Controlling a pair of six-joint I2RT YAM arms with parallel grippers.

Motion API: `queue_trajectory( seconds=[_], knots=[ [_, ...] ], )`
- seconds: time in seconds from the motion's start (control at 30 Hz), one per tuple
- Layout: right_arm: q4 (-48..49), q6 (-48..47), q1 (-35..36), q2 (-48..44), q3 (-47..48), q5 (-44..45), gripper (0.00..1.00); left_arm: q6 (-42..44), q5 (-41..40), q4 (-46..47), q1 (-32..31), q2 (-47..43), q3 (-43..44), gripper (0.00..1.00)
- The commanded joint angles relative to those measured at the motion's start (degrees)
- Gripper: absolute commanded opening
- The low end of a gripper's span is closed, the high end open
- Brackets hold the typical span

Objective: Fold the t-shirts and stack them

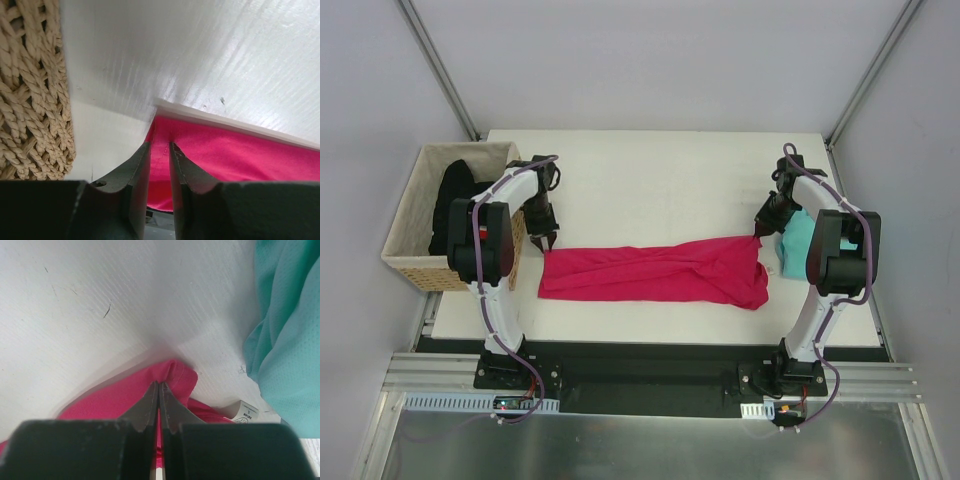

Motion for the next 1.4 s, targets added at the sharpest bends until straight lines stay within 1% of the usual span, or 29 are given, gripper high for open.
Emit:
queue_trajectory(
  seconds=[0.0, 0.3, 0.8, 1.17, 1.2, 1.23, 1.27, 1.37],
  knots=[
    [-0.4, 0.5, -0.5, -2.2, 1.3, 0.3, 0.01, -0.2, -1.6, -1.3, 0.9, -1.5, -0.8, 0.22],
    [-0.8, 0.6, -0.5, -2.6, 1.5, 0.4, 0.01, -0.1, -1.8, -1.0, 1.5, -1.4, -1.8, 0.21],
    [-0.9, 1.0, -0.5, -2.5, 2.0, 0.4, 0.01, 1.1, 1.5, -0.7, 1.5, 1.2, 0.1, 0.21],
    [-1.0, 1.5, -0.5, -2.2, 2.7, 0.2, 0.01, 1.5, 2.6, -0.5, 1.5, 1.2, 0.5, 0.21],
    [-0.9, 1.5, -0.5, -2.1, 2.7, 0.3, 0.01, 1.5, 2.6, -0.4, 1.5, 1.5, 0.5, 0.21],
    [-1.0, 1.5, -0.5, -2.1, 2.7, 0.3, 0.01, 1.5, 2.6, -0.4, 1.5, 1.5, 0.6, 0.17],
    [-1.0, 1.6, -0.5, -2.1, 2.7, 0.3, 0.01, 1.5, 2.6, -0.5, 1.5, 1.5, 0.7, 0.16],
    [-1.0, 1.6, -0.5, -2.1, 2.7, 0.3, 0.01, 1.6, 3.0, -0.4, 1.5, 1.9, 0.9, 0.16]
  ],
)
